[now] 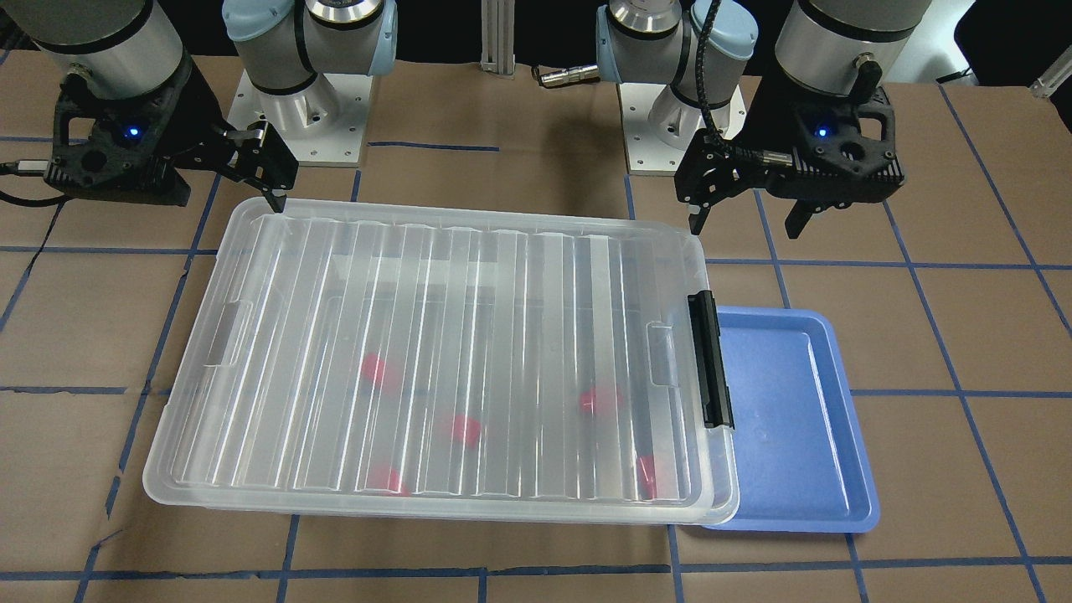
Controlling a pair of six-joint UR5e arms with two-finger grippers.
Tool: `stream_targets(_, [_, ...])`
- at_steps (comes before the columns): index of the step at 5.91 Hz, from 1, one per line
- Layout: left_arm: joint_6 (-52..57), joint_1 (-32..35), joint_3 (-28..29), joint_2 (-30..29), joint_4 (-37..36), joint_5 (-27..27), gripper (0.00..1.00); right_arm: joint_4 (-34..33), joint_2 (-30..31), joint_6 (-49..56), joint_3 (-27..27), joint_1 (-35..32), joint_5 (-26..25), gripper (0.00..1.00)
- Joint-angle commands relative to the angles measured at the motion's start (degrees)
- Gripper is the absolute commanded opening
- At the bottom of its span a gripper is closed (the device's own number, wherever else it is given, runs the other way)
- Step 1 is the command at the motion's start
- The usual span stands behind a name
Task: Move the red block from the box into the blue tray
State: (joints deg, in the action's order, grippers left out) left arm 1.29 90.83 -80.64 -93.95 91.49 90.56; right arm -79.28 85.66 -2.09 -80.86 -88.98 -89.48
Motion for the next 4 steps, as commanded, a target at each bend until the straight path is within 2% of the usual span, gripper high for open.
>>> stream_targets(1, [0.11, -0.03, -0.13, 0.0, 0.0, 0.06, 0.98, -0.95, -0.32, 6.7, -3.4, 2.57, -0.17, 1.0])
stream_targets(2, [0.11, -0.03, -0.13, 0.0, 0.0, 0.06, 0.98, -2.7, -0.4, 7.53, -6.91, 4.94, 0.0, 1.0])
stream_targets(3, [0.11, -0.12, -0.13, 0.0, 0.0, 0.06, 0.98, -8.2, -0.4, 11.72, -9.81, 7.48, -2.87, 1.0])
stream_targets(4, [0.11, -0.04, -0.13, 0.0, 0.0, 0.06, 0.98, -12.61, -0.4, 12.89, -13.23, 9.34, -3.42, 1.0])
